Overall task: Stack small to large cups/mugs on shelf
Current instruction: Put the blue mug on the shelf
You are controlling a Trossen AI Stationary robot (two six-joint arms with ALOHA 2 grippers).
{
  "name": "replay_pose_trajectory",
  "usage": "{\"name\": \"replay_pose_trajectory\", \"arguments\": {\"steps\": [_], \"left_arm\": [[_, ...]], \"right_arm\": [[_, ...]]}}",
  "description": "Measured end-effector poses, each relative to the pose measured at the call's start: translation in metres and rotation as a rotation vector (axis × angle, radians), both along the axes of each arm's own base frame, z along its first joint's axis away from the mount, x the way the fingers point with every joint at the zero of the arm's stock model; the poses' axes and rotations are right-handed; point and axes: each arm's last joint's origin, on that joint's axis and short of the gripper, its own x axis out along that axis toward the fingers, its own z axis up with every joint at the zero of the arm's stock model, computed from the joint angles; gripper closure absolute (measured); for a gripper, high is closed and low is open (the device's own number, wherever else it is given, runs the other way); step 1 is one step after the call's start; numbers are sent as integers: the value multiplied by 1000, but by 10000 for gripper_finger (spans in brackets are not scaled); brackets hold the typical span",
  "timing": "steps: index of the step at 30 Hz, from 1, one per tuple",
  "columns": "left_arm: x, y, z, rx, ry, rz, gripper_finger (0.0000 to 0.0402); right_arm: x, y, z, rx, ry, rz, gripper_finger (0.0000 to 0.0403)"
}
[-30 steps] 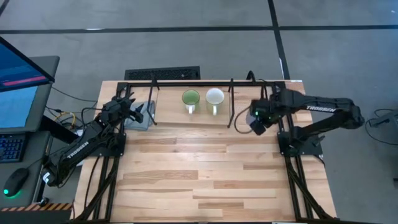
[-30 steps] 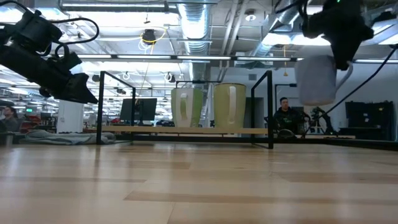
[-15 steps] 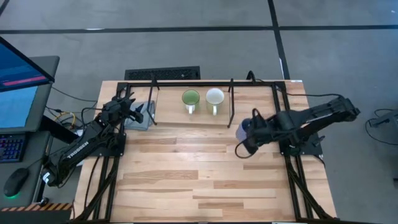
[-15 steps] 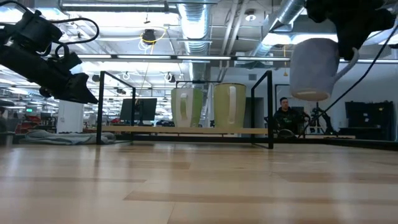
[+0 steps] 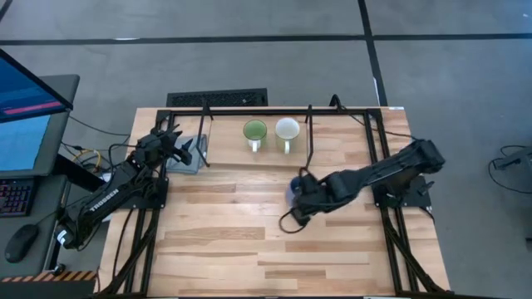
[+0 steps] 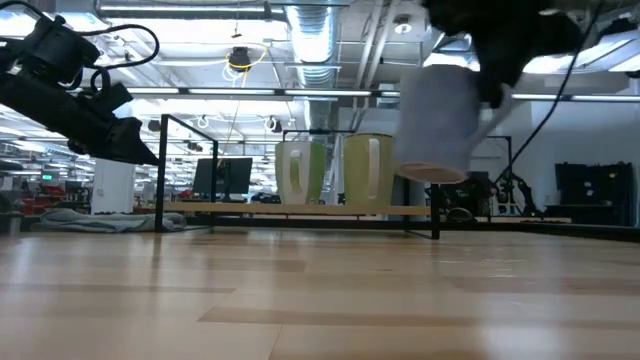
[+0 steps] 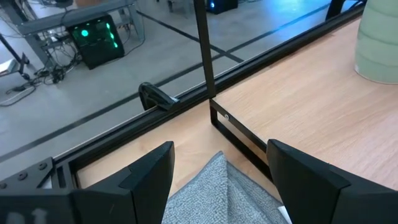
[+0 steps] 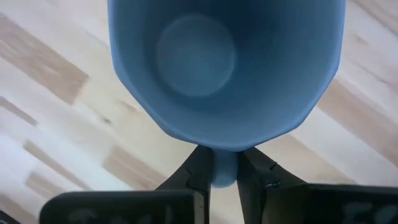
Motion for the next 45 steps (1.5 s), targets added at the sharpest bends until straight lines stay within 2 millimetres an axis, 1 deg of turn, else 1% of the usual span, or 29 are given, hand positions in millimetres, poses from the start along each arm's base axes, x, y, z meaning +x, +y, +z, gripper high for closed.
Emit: {"name": "replay_pose_trajectory", "arguments": {"steps": [5, 8, 10, 15, 17, 20, 22, 25, 27, 29, 32, 35, 37, 40, 42, 45], "left_arm": [[0, -1, -1, -40, -21, 14, 154], [-2, -2, -2, -83, -14, 24, 154], [-2, -4, -3, -118, 3, 3, 154], [0, -6, -4, -146, -4, -58, 154], [0, -7, -4, -157, -8, -60, 154], [0, -8, -4, -162, -4, -65, 154], [1, -8, -4, -162, -5, -70, 154], [1, -8, -4, -163, -5, -75, 154], [2, -9, -4, -167, -3, -83, 154], [2, -9, -4, -159, -8, -87, 154], [2, -10, -3, -154, -11, -93, 154], [2, -10, -3, -147, -15, -92, 154], [1, -11, -2, -142, -17, -91, 154], [1, -11, -2, -139, -20, -92, 154], [1, -11, -2, -139, -20, -91, 154], [1, -11, -2, -139, -19, -92, 154]], "right_arm": [[41, 14, -4, -18, -15, 5, 342], [61, 21, -4, -20, -34, 28, 342], [72, 25, -4, -19, -43, 30, 342], [90, 30, -2, -19, -62, 41, 342], [91, 28, 1, -26, -71, 34, 342], [102, 25, -2, -35, -139, -2, 342], [102, 23, -6, -48, -115, -16, 342], [113, 24, -11, -27, -175, -21, 342], [114, 25, -20, -38, -135, -24, 342], [118, 26, -24, -30, -138, -21, 342], [118, 26, -27, -31, -113, -21, 342], [114, 25, -33, -36, -39, -22, 342], [116, 25, -38, -34, -31, -31, 342], [110, 25, -40, -22, 44, -32, 342], [113, 26, -45, -15, 35, -34, 342], [110, 25, -49, -24, 88, -39, 342]]}}
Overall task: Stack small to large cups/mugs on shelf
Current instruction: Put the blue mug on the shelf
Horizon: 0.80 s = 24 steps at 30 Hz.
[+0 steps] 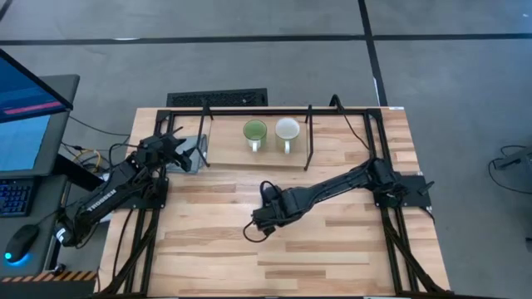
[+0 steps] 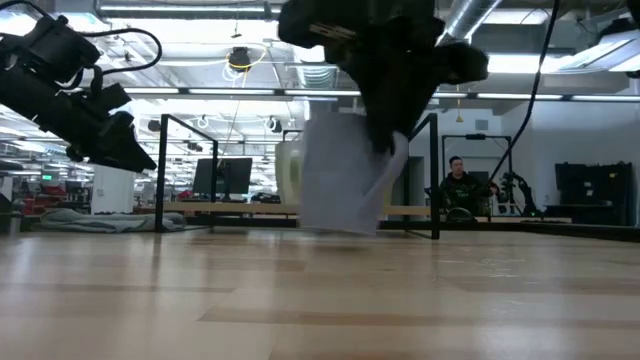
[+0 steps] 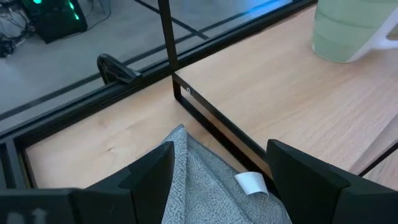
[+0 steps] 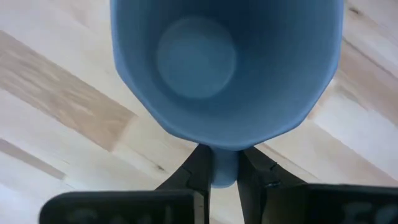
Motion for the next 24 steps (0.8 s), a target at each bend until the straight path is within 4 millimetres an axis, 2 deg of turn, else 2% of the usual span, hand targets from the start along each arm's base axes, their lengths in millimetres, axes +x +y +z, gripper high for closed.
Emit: {"name": "replay_pose_trajectory", "arguments": {"steps": [7, 17, 24], "left_arm": [[0, 0, 0, -1, 1, -1, 154], [0, 0, 0, -1, 2, -1, 154], [0, 0, 0, 7, 12, -8, 154]], "right_arm": [[6, -6, -11, -3, 13, -65, 342], [8, -6, -11, 16, -31, -229, 342], [11, -4, -11, 32, -62, -214, 339]]}}
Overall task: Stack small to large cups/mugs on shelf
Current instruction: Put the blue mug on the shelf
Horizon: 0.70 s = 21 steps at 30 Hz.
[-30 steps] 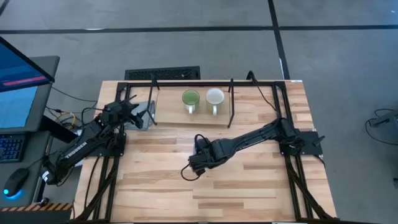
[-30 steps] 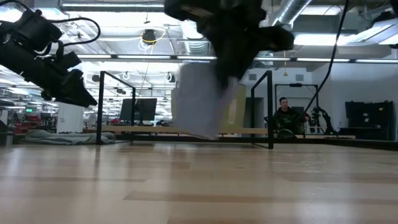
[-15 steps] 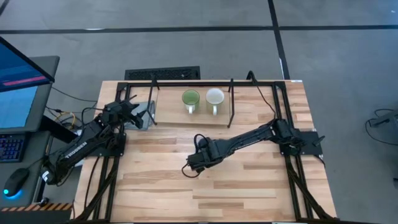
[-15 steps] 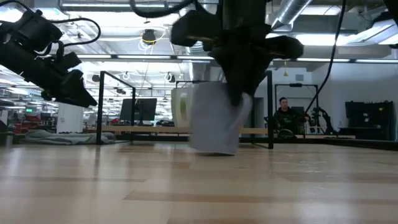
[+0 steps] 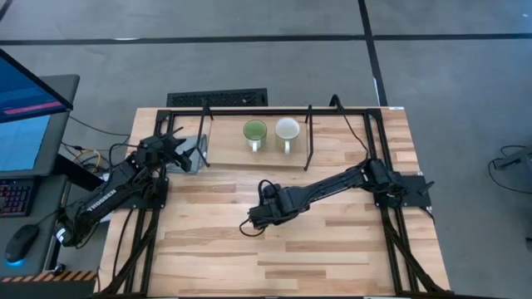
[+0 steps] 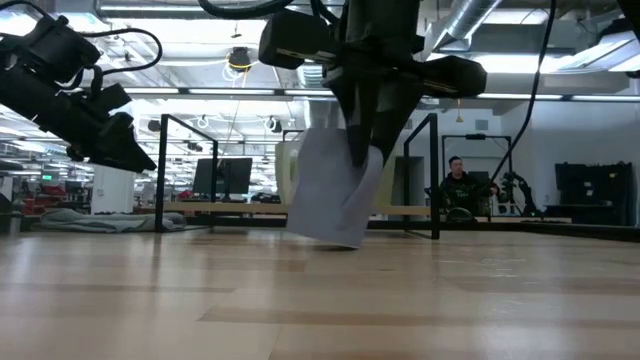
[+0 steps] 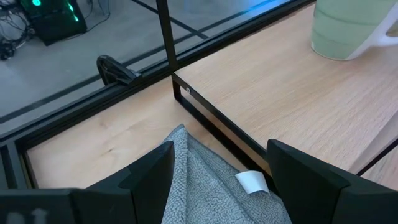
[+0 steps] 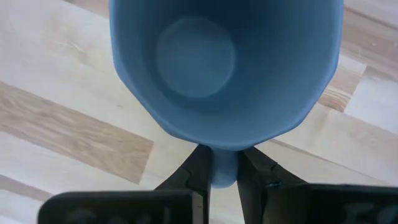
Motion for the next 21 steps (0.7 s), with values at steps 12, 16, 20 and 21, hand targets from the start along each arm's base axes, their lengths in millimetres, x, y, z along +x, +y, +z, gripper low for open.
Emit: {"name": "replay_pose_trajectory", "arguments": {"steps": [12, 16, 20, 21], "left_arm": [[0, 0, 0, 0, -1, -1, 154], [0, 0, 0, 0, -1, -1, 154], [0, 0, 0, 0, -1, -1, 154], [0, 0, 0, 0, -1, -1, 154]], "right_arm": [[0, 1, 0, 21, 4, 21, 330], [1, 1, 0, 24, 0, 22, 326], [2, 1, 0, 29, -14, 36, 320], [3, 2, 0, 30, -24, 48, 319]]}}
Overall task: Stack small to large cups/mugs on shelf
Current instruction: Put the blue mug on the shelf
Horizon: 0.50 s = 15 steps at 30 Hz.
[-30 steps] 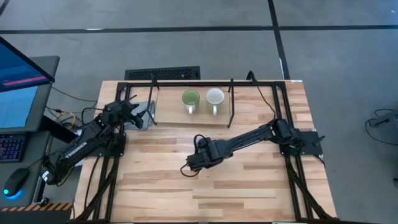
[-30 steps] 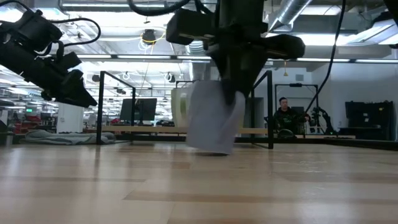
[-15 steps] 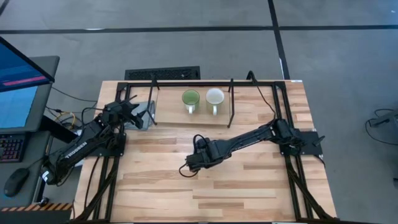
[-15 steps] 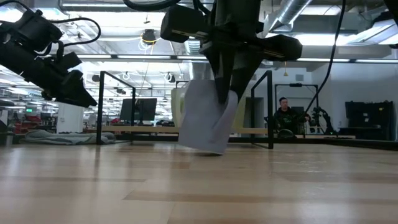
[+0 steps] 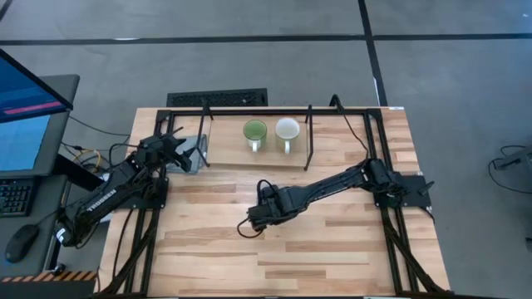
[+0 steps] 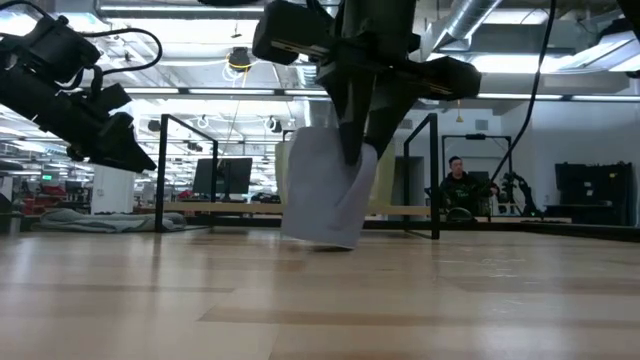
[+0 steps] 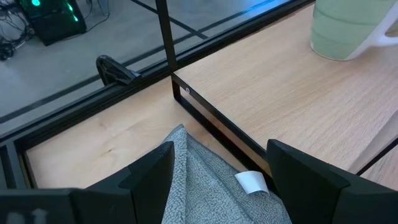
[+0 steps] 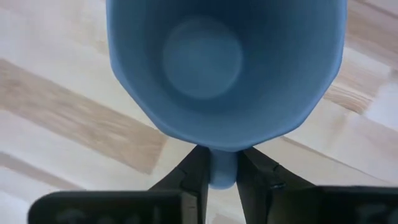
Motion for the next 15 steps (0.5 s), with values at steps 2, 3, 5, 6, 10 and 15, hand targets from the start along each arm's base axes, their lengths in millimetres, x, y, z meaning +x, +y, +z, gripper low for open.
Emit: {"name": "replay_pose_trajectory", "arguments": {"steps": [2, 3, 5, 6, 10, 15], "left_arm": [[0, 0, 0, 0, 0, 0, 154], [0, 0, 0, 0, 0, 0, 154], [0, 0, 0, 0, 0, 0, 154], [0, 0, 0, 0, 0, 0, 154], [0, 0, 0, 1, 0, 0, 154], [0, 0, 0, 1, 0, 0, 154]], "right_arm": [[3, 1, 0, 8, -29, 7, 317], [4, 1, 1, 12, -40, 8, 316], [5, 2, 1, 16, -56, 8, 316], [6, 2, 1, 18, -61, 7, 315], [6, 2, 1, 19, -64, 8, 315], [7, 2, 2, 21, -73, 7, 315]]}}
